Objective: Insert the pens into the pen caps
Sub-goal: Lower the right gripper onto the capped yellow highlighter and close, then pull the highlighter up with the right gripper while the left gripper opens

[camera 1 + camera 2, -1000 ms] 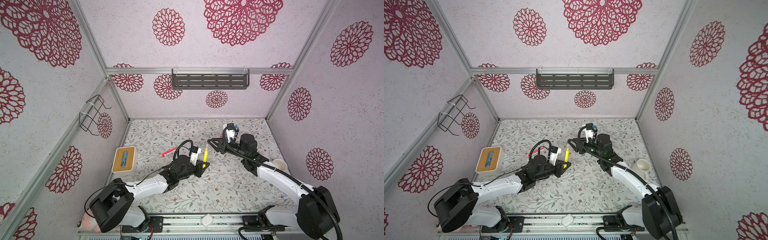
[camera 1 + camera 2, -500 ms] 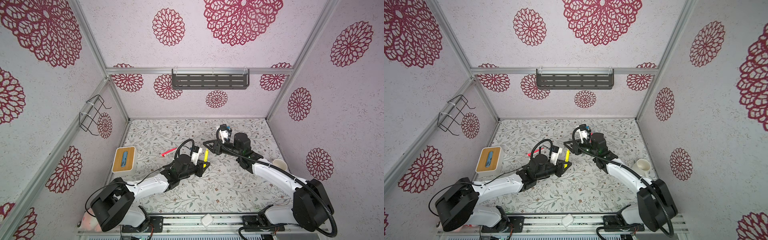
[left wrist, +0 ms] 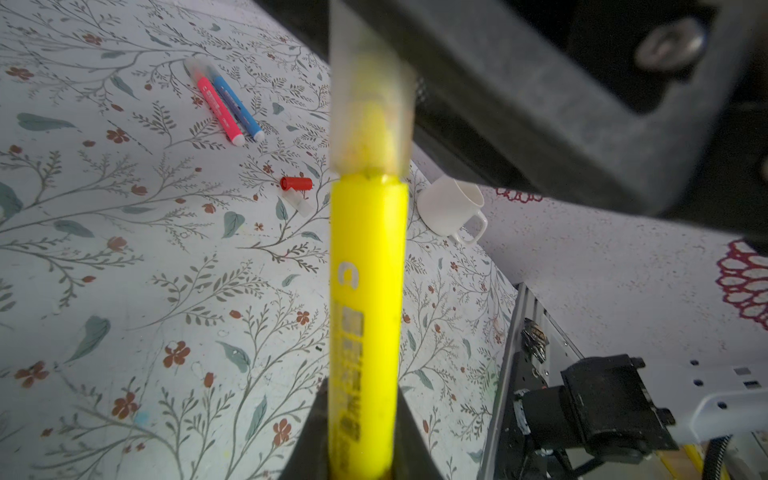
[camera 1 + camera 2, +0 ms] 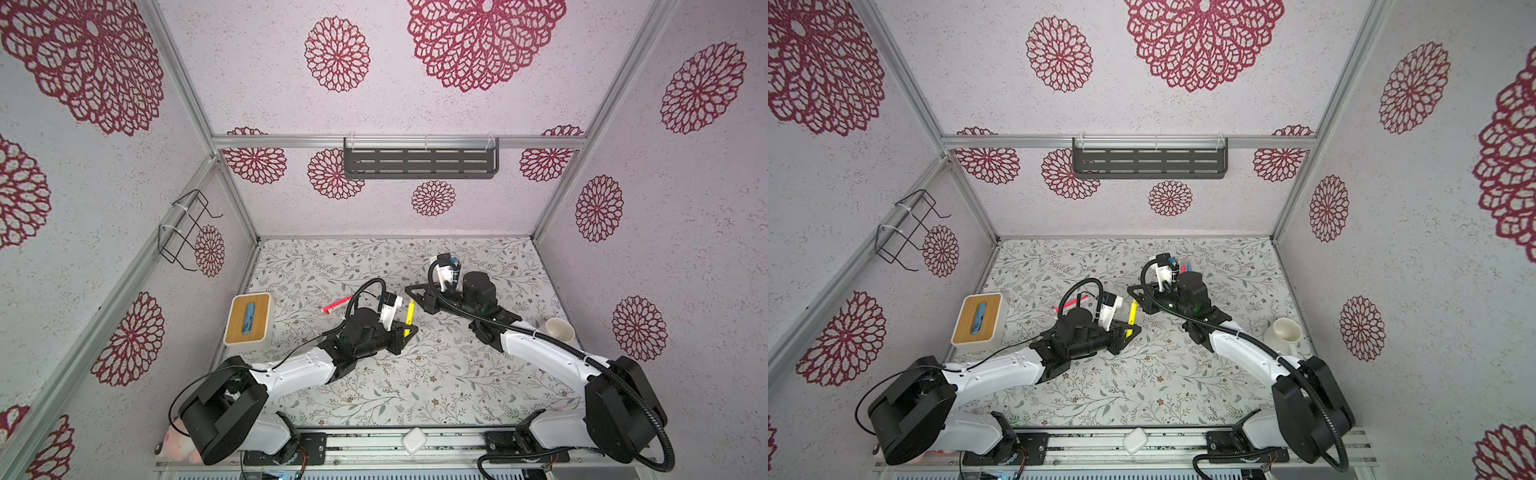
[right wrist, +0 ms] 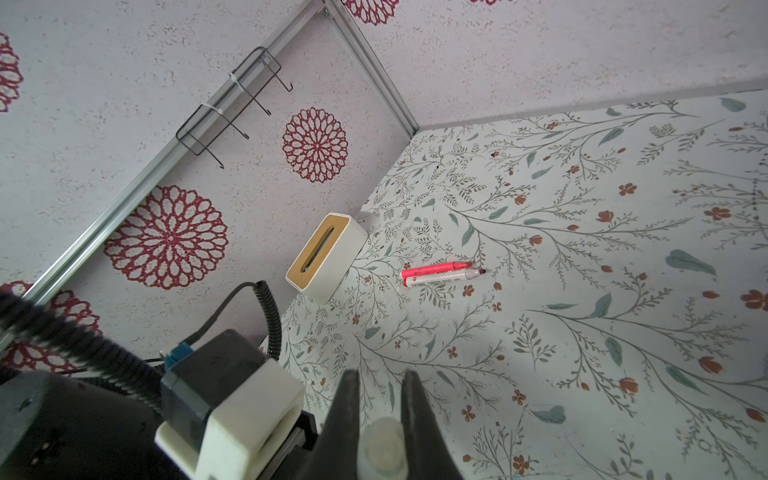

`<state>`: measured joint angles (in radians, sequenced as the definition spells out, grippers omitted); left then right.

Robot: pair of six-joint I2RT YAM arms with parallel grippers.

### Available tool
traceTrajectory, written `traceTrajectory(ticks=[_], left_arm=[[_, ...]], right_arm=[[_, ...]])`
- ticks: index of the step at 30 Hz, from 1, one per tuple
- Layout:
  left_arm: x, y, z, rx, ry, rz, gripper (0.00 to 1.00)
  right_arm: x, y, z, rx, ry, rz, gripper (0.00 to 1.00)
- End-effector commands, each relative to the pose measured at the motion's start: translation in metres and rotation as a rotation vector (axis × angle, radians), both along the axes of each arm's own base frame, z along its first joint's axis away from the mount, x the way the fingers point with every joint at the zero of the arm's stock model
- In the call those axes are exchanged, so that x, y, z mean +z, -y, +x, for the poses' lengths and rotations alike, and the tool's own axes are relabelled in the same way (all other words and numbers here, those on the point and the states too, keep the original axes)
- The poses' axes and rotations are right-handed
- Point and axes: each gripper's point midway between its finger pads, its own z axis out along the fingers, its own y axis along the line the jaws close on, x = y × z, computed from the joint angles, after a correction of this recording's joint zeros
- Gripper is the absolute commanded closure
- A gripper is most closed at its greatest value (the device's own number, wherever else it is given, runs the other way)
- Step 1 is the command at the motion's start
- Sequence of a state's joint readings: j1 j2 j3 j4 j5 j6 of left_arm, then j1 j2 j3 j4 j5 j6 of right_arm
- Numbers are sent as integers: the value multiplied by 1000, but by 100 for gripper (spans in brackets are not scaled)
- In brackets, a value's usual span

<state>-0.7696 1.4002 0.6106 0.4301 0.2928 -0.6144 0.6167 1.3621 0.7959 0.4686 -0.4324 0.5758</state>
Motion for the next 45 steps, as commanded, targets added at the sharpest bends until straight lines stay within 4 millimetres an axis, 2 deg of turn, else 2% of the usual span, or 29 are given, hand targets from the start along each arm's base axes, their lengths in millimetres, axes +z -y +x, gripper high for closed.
traceTrajectory(ticks=[1, 6, 9, 13, 18, 22, 26, 30, 31, 33, 35, 40, 45], left_arm=[[80, -11, 25, 49, 152, -219, 100], [103, -25, 36, 74, 195, -255, 100], [111, -35, 40, 100, 212, -266, 100], [118, -48, 43, 123, 222, -291, 100], [121, -63, 46, 148, 219, -339, 100], [108, -63, 48, 150, 184, -280, 100], [86, -63, 46, 154, 145, -227, 100], [59, -59, 37, 158, 102, -163, 100], [52, -57, 34, 156, 93, -144, 100], [44, -53, 29, 152, 85, -110, 100], [38, -49, 24, 153, 84, -85, 100], [33, -44, 18, 144, 90, -56, 100], [31, -42, 18, 143, 95, -49, 100]], right_arm=[[-62, -14, -50, 98, -113, -68, 100], [-120, -25, -94, 113, -213, -95, 100], [-142, -33, -117, 138, -254, -113, 100], [-154, -40, -135, 171, -273, -120, 100], [-156, -40, -141, 192, -257, -163, 100], [-142, -42, -134, 193, -198, -214, 100], [-106, -37, -109, 143, -98, -242, 100], [-44, -17, -69, 56, 9, -175, 64], [-26, -11, -58, 34, 31, -136, 58], [4, -4, -43, -1, 83, -85, 53], [21, -5, -34, -7, 116, -75, 53], [23, -22, -30, 66, 98, -83, 52], [25, -31, -29, 87, 86, -42, 53]])
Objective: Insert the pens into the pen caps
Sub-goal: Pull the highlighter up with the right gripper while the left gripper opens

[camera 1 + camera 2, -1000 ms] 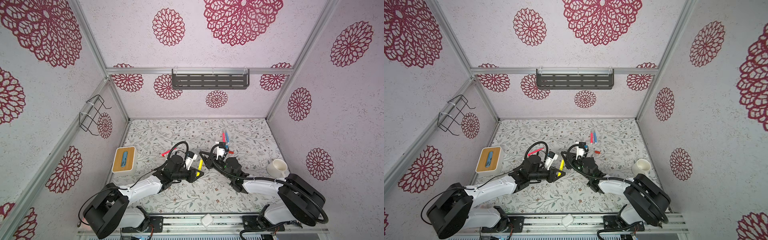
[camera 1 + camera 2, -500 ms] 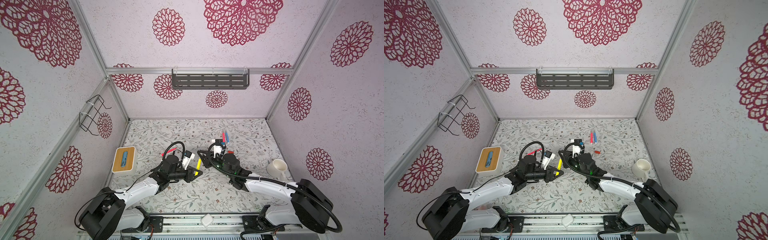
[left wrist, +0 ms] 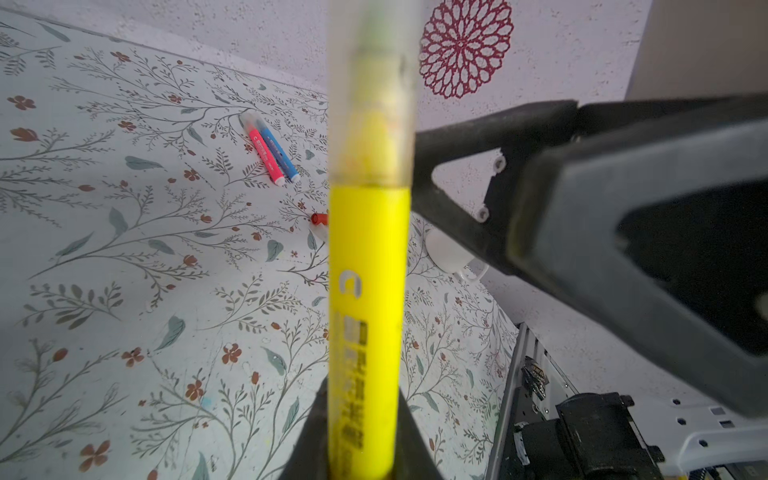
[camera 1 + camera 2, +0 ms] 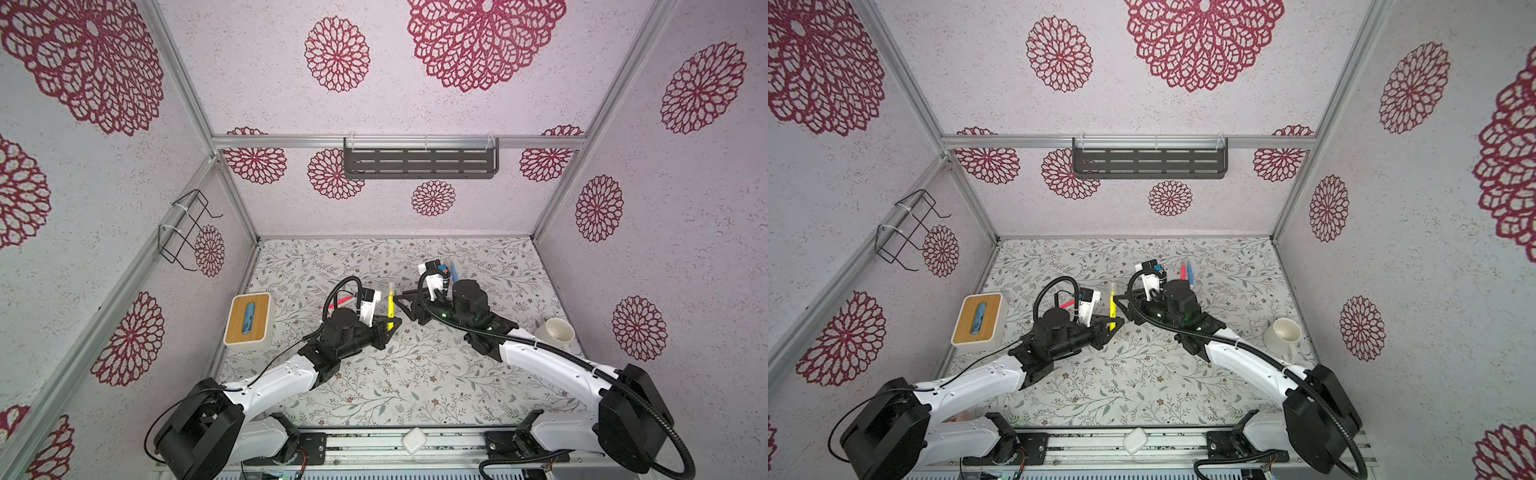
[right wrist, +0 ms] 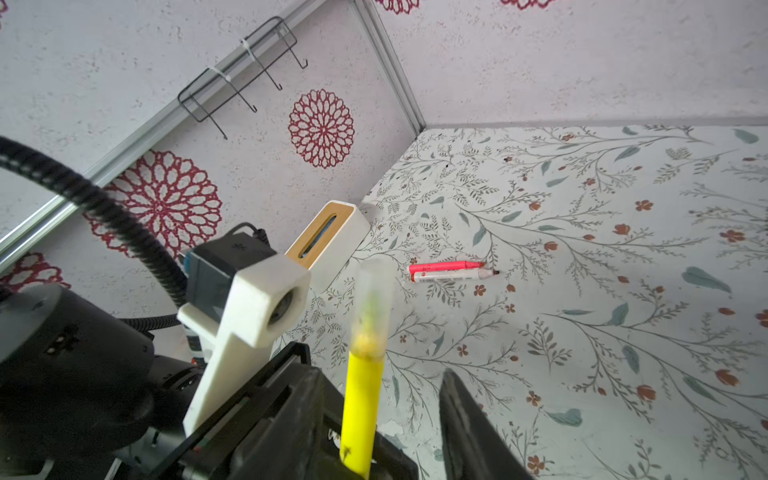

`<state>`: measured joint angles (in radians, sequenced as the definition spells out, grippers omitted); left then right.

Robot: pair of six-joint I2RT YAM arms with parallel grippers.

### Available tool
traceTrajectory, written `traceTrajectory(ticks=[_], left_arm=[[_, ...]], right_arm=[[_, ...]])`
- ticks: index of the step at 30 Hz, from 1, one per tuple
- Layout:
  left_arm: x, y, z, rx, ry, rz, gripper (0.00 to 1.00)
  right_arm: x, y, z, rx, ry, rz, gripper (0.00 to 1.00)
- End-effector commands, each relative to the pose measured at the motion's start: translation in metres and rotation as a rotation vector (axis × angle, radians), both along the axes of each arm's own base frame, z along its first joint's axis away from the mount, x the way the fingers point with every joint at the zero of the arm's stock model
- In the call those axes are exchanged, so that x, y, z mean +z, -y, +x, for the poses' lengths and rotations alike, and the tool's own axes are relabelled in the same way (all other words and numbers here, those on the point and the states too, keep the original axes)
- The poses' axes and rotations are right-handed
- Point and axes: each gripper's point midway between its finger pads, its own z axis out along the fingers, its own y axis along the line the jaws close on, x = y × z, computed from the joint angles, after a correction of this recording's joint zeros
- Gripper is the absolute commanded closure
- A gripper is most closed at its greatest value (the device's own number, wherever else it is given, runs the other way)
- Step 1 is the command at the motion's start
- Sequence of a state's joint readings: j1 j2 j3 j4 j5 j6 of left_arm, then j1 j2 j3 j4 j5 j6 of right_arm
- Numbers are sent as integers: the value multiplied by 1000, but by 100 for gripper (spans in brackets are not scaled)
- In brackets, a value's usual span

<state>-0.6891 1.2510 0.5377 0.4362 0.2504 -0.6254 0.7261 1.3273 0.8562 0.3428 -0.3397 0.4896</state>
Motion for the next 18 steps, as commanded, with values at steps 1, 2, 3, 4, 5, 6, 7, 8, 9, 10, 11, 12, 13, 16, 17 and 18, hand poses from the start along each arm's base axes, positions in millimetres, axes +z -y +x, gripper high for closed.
traceTrajectory(ticks=[1, 2, 3, 4, 5, 6, 7, 8, 9, 10, 11, 12, 13, 16, 17, 18], left_arm=[[6, 0, 4, 19, 34, 3, 100], [5, 1, 4, 16, 34, 3, 100], [5, 1, 4, 17, 34, 3, 100], [6, 1, 4, 17, 36, 1, 100], [5, 2, 3, 14, 35, 3, 100], [5, 2, 3, 13, 33, 4, 100], [5, 3, 2, 11, 35, 4, 100], [5, 3, 2, 10, 35, 3, 100], [4, 4, 2, 10, 35, 5, 100], [4, 4, 2, 11, 34, 5, 100], [4, 4, 1, 11, 34, 3, 100], [3, 5, 1, 9, 33, 3, 100], [3, 5, 1, 9, 35, 4, 100], [5, 7, 1, 4, 38, 0, 100], [6, 7, 1, 3, 38, -1, 100], [5, 7, 1, 5, 36, 1, 100]], right_arm=[[11, -10, -4, 55, 13, 34, 54], [10, -11, -3, 54, 9, 36, 55], [7, -11, -3, 55, 3, 36, 55], [6, -13, -3, 58, -3, 41, 56], [5, -14, -3, 63, -8, 43, 56], [3, -16, -4, 72, -15, 47, 57], [1, -19, -5, 80, -21, 48, 57], [0, -22, -6, 90, -27, 49, 57], [-2, -25, -8, 101, -30, 49, 57], [-2, -27, -9, 110, -31, 49, 57], [-3, -30, -10, 117, -35, 50, 58], [-4, -32, -10, 123, -37, 49, 58], [-4, -33, -10, 127, -38, 49, 59], [-5, -36, -8, 127, -42, 43, 66], [-6, -36, -8, 128, -44, 38, 75], [-6, -37, -7, 127, -46, 32, 84]])
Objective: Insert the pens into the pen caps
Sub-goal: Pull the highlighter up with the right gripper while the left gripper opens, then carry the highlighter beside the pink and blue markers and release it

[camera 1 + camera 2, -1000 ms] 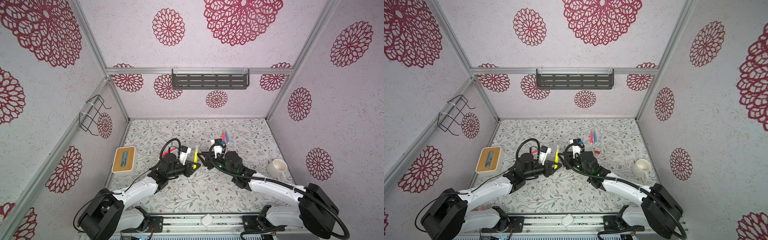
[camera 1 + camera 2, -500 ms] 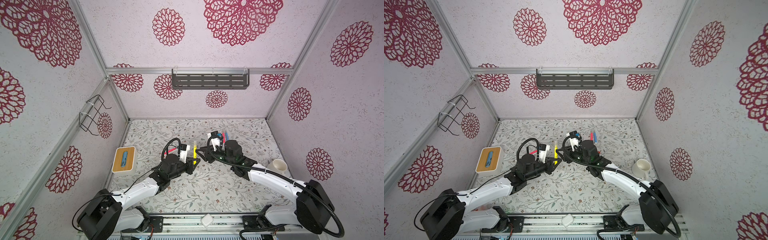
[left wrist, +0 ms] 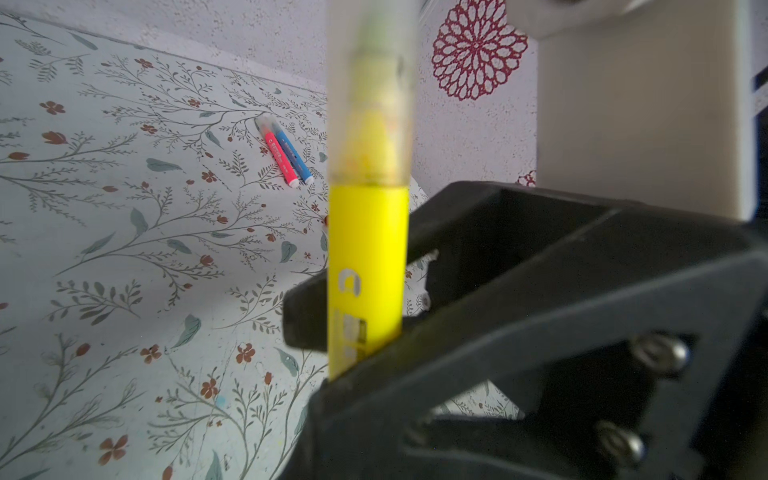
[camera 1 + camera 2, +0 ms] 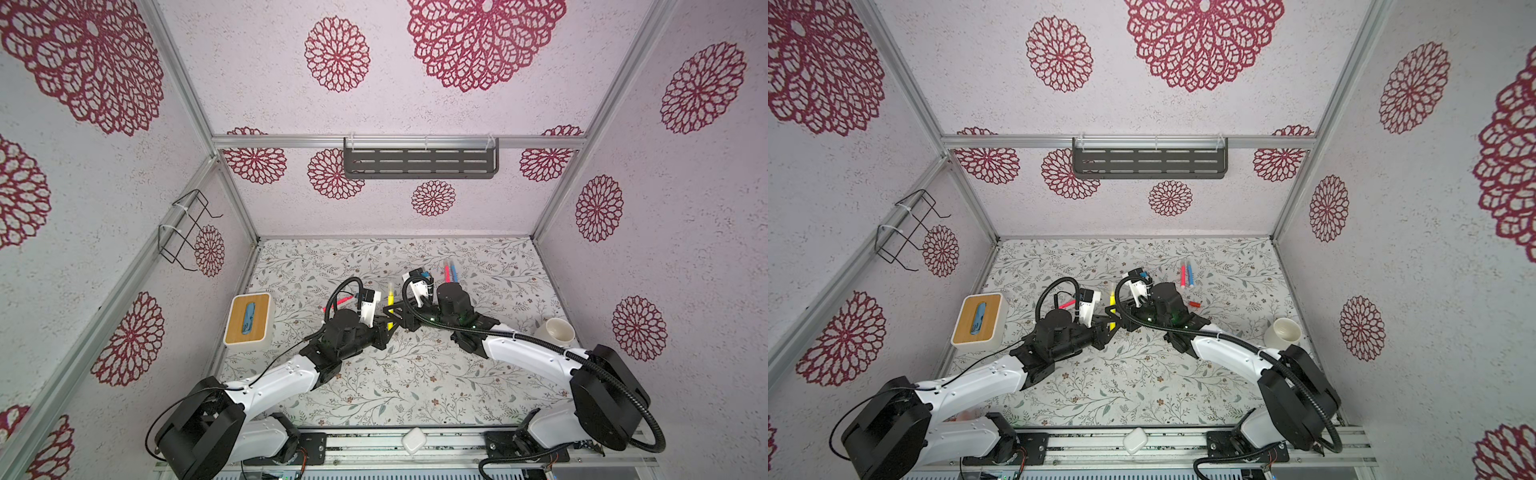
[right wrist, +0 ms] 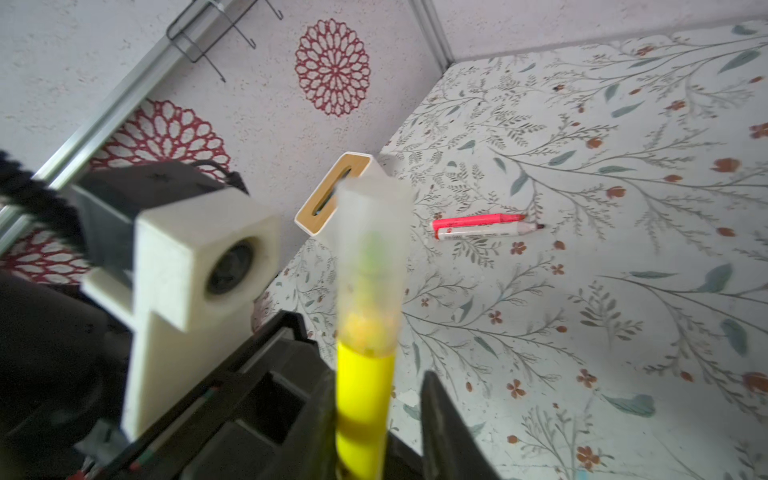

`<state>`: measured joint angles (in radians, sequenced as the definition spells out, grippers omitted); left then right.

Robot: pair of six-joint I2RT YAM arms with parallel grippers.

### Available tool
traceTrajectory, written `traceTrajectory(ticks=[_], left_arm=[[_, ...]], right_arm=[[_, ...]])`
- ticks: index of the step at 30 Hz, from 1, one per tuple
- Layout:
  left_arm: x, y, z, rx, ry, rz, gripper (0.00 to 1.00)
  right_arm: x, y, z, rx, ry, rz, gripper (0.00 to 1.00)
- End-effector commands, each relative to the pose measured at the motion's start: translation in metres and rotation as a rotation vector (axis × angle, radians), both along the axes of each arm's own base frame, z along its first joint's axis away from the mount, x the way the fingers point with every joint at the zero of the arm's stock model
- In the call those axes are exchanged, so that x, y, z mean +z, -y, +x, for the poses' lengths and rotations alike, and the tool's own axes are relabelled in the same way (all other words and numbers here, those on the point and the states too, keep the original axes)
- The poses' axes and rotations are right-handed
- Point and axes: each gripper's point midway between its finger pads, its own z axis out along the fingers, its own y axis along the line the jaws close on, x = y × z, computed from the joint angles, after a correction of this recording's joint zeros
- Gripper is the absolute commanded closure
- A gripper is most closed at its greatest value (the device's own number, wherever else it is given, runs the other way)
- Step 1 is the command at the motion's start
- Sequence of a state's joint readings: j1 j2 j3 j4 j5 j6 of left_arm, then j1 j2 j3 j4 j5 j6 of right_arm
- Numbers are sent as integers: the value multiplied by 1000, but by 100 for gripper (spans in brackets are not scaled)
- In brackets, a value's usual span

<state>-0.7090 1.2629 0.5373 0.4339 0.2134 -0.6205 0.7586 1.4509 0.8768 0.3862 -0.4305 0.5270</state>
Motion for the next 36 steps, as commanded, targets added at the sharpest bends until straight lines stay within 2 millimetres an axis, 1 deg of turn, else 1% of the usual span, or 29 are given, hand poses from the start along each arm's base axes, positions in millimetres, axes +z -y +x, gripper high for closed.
traceTrajectory(ticks=[1, 2, 3, 4, 5, 6, 8, 9, 10, 12, 15, 18, 22, 26, 32, 36], left_arm=[[11, 4, 2, -4, 36, -16, 100], [10, 4, 2, 3, 35, -12, 100], [9, 2, 3, 14, 33, -6, 100], [8, 1, 5, 26, 28, -2, 98], [6, -1, 5, 35, 24, 6, 92], [5, -2, 6, 43, 19, 11, 82], [-4, -5, 9, 69, -6, 44, 55], [-12, -10, 13, 105, -34, 77, 49], [-20, -14, 17, 136, -63, 119, 46], [-35, -18, 21, 160, -116, 193, 45], [-43, -17, 21, 166, -144, 200, 45], [-45, -17, 20, 176, -149, 192, 45], [-43, -17, 19, 179, -145, 185, 45], [-42, -16, 18, 177, -145, 184, 45], [-41, -16, 16, 181, -142, 184, 46], [-41, -17, 16, 185, -140, 187, 46]], right_arm=[[24, -6, 4, 6, 43, 32, 90], [22, -3, 8, -15, 42, 10, 98], [20, 0, 11, -36, 45, -13, 100], [19, 3, 14, -54, 47, -33, 100], [17, 7, 18, -78, 49, -56, 100], [17, 12, 22, -101, 54, -72, 100], [14, 24, 32, -154, 57, -118, 100], [13, 32, 39, -182, 56, -146, 100], [11, 39, 46, -206, 52, -177, 100], [-2, 62, 67, -291, 24, -279, 100], [-27, 96, 98, -386, -46, -424, 100], [-54, 120, 122, -424, -113, -519, 100], [-85, 144, 154, -468, -191, -643, 99], [-108, 155, 186, -491, -232, -740, 98], [-140, 168, 226, -530, -275, -865, 97], [-148, 171, 242, -540, -283, -901, 96]])
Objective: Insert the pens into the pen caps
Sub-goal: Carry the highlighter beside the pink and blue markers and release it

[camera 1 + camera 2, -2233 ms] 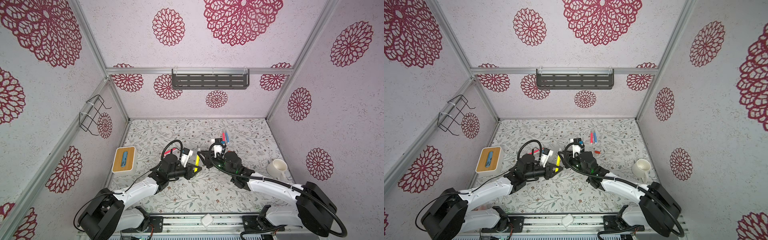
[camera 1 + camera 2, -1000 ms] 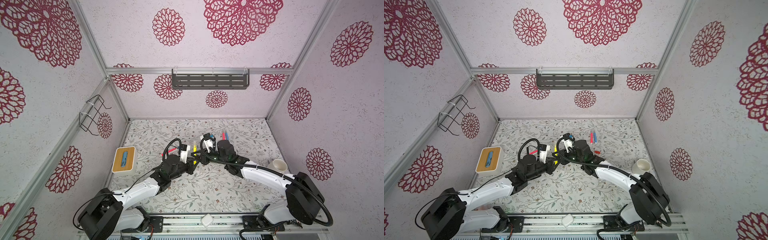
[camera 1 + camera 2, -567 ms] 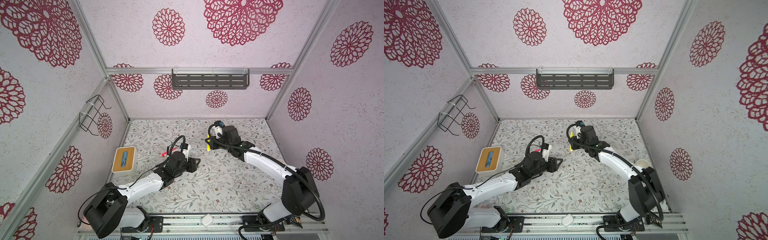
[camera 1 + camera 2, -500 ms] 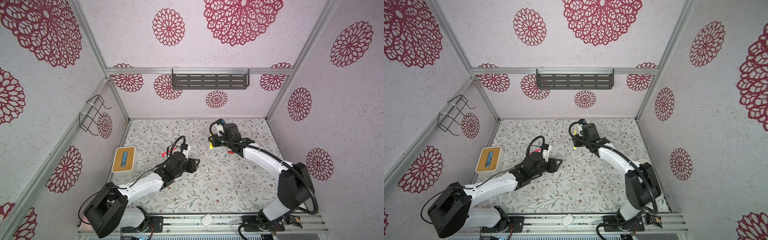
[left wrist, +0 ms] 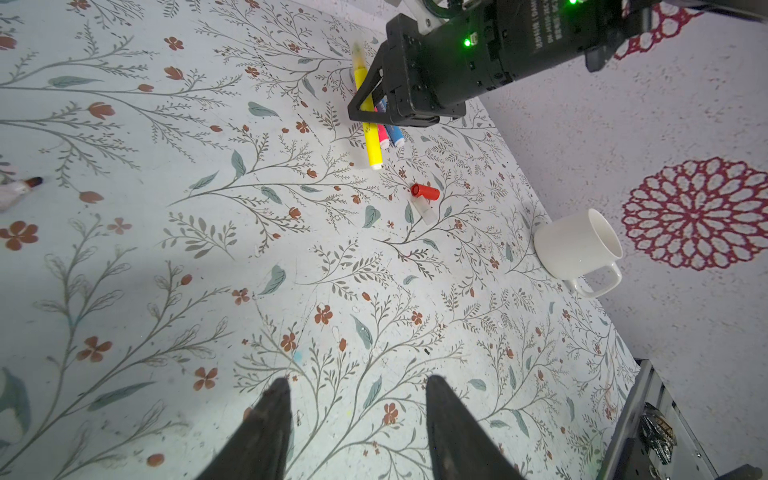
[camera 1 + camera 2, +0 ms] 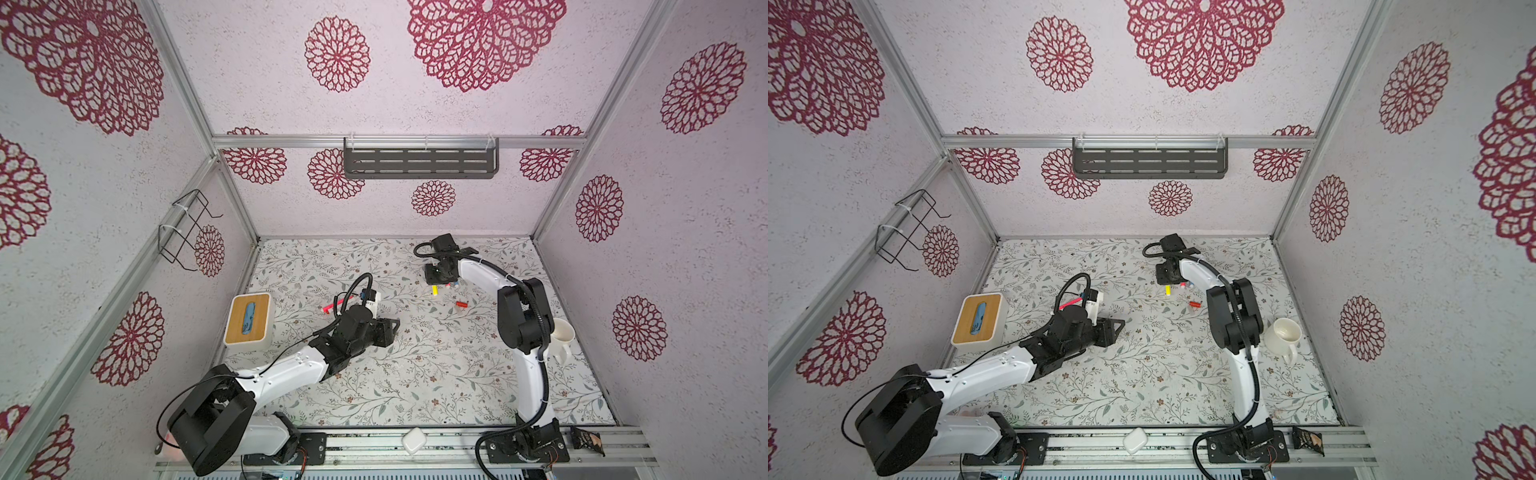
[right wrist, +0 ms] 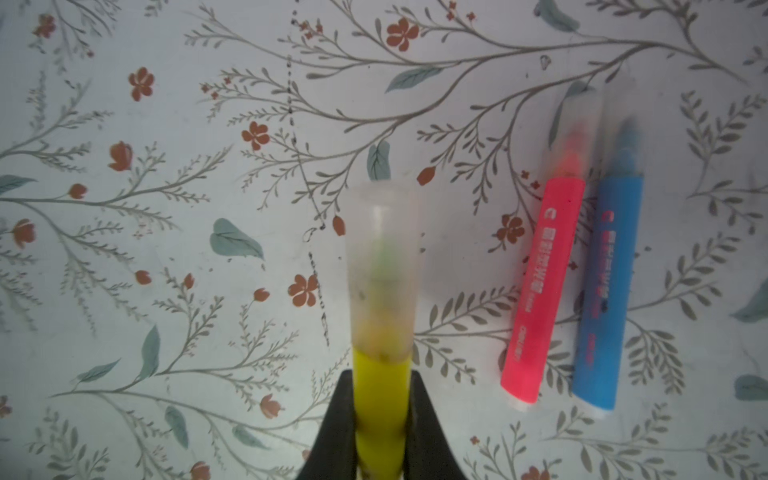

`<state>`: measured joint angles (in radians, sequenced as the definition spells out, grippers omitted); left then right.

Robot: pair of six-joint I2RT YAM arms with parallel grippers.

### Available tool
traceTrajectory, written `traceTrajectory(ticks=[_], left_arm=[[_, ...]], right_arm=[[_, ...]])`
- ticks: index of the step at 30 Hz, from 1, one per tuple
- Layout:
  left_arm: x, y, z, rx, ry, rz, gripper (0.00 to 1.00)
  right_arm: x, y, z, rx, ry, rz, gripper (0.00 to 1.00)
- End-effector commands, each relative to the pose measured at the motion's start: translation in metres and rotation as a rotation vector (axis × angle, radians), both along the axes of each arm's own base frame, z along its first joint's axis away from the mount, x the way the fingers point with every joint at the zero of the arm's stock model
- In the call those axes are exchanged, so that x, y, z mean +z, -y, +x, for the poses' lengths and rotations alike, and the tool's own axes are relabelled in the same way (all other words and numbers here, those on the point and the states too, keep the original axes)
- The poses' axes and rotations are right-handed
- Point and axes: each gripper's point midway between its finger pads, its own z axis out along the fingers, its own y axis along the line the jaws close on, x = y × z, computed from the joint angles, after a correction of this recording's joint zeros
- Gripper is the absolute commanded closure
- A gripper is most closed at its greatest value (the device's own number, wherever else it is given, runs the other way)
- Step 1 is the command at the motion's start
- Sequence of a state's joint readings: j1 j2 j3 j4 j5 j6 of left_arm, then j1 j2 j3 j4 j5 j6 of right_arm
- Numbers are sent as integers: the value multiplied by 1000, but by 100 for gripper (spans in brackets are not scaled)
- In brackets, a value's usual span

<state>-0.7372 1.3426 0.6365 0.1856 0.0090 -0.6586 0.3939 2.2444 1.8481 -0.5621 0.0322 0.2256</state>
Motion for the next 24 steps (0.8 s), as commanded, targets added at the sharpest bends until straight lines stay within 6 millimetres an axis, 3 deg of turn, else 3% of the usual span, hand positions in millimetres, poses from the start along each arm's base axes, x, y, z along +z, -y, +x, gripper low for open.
traceTrajectory(ticks=[1, 8, 14, 20, 24], left_arm=[[2, -2, -2, 10, 7, 1, 46], [6, -2, -1, 8, 19, 1, 45], [6, -3, -2, 7, 25, 5, 46], [9, -3, -2, 5, 33, 4, 46], [10, -2, -2, 3, 33, 5, 46]], right_arm=[[10, 19, 9, -19, -2, -80, 95], [3, 37, 27, -76, -9, -118, 92], [5, 54, 31, -115, 2, -155, 87], [14, 60, 32, -133, 20, -158, 70], [28, 59, 33, -142, 59, -149, 66]])
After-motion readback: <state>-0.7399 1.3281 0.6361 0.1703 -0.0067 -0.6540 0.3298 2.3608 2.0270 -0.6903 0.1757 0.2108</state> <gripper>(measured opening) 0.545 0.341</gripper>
